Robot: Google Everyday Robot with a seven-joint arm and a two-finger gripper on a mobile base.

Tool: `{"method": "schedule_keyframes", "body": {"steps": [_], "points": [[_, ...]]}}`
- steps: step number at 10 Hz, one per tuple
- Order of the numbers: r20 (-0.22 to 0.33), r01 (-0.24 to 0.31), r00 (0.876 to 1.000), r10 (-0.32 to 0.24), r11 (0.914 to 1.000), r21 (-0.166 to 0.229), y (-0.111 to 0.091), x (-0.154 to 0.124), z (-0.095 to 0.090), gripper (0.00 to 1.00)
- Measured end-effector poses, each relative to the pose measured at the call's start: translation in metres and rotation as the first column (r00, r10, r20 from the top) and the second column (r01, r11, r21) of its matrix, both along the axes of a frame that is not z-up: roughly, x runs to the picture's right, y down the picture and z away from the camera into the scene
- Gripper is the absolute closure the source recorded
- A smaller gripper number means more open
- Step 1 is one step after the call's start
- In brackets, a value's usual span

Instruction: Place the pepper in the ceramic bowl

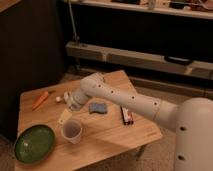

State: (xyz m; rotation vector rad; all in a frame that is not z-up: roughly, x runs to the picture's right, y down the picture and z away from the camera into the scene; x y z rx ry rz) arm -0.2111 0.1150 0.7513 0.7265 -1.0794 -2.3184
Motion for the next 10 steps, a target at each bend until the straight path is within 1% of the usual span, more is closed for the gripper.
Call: {"method": "schedule_keyframes", "body": {"steps": [5,6,7,8,9,10], "points": [[0.000,0.000,1.000,0.000,1.0000,0.001,-0.001,0.000,0.000,0.20],[-0.005,0.003,1.000,-0.003,0.9999,0.010,-0.004,0.000,0.000,0.20],[-0.012,0.005,1.000,-0.005,0.9997,0.025,-0.013,0.000,0.001,0.20],[-0.013,0.014,1.000,-0.014,0.9988,0.046,-0.031,-0.006,0.003,0.20],[-0.015,0.023,1.000,-0.022,0.9977,0.064,-0.054,-0.013,0.009,0.20],[-0.021,0.034,0.999,-0.032,0.9959,0.084,-0.084,-0.027,0.017,0.20]]}}
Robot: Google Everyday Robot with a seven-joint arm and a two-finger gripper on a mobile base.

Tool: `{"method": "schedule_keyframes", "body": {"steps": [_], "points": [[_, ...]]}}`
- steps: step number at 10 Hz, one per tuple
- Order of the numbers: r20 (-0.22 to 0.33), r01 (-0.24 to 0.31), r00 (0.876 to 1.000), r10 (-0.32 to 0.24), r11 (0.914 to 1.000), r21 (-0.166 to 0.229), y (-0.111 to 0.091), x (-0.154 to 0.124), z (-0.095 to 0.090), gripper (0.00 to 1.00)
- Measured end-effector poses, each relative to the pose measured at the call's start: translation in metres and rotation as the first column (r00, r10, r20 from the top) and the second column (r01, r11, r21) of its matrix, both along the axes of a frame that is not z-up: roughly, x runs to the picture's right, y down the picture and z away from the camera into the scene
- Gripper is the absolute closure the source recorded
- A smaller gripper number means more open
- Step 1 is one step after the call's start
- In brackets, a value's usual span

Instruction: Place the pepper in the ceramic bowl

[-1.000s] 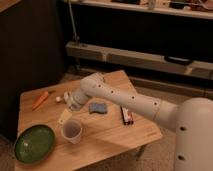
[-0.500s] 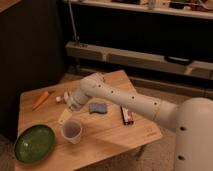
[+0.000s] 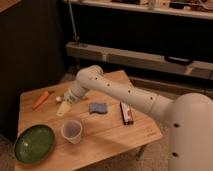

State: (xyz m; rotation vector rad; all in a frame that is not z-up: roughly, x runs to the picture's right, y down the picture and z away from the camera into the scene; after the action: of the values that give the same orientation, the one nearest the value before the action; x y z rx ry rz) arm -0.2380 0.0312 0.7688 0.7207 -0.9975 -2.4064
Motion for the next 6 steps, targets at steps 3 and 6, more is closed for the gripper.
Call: {"method": "schedule_keyframes", "body": {"steps": [3,6], "points": [[-0.056,0.042,0.998,-0.040,0.9988,0.027,-0.064,-0.055,0.024,0.20],[-0.122,-0.042,0.992,0.043,0.9991,0.009,-0.091,-0.098,0.028,0.20]]}}
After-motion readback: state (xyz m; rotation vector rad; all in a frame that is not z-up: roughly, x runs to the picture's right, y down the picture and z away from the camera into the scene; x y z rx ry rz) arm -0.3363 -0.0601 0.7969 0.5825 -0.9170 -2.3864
